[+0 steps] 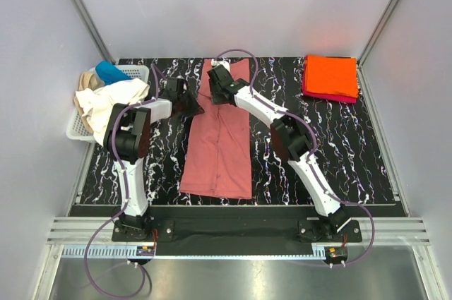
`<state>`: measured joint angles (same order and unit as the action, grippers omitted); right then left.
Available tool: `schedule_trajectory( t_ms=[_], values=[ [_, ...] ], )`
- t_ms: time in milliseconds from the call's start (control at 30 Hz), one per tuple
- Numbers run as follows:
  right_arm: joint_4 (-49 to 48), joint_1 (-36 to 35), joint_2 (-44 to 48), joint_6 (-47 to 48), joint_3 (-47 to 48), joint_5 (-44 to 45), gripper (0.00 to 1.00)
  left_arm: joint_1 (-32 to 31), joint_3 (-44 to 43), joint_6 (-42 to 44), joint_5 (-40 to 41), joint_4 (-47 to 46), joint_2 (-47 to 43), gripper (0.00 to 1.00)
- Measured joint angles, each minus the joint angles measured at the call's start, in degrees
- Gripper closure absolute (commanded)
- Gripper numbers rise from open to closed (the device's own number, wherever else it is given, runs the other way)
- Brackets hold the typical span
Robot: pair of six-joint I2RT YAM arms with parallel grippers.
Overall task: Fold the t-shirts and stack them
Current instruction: Fold the tshirt
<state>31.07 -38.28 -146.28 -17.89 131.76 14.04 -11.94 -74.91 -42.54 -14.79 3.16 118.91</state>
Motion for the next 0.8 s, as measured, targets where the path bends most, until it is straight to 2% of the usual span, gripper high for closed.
schedule_trajectory(
  t_ms=[567,800],
  values=[
    [0.3,-1.2,0.0,-0.3,-0.2,0.0,0.52,0.0,0.0,-0.9,0.0,0.1,0.0,0.89],
    [0.6,-1.3,0.0,-0.3,-2.9,0.5,0.58,0.0,0.0,-0.9,0.0,0.1,0.0,0.89]
  ],
)
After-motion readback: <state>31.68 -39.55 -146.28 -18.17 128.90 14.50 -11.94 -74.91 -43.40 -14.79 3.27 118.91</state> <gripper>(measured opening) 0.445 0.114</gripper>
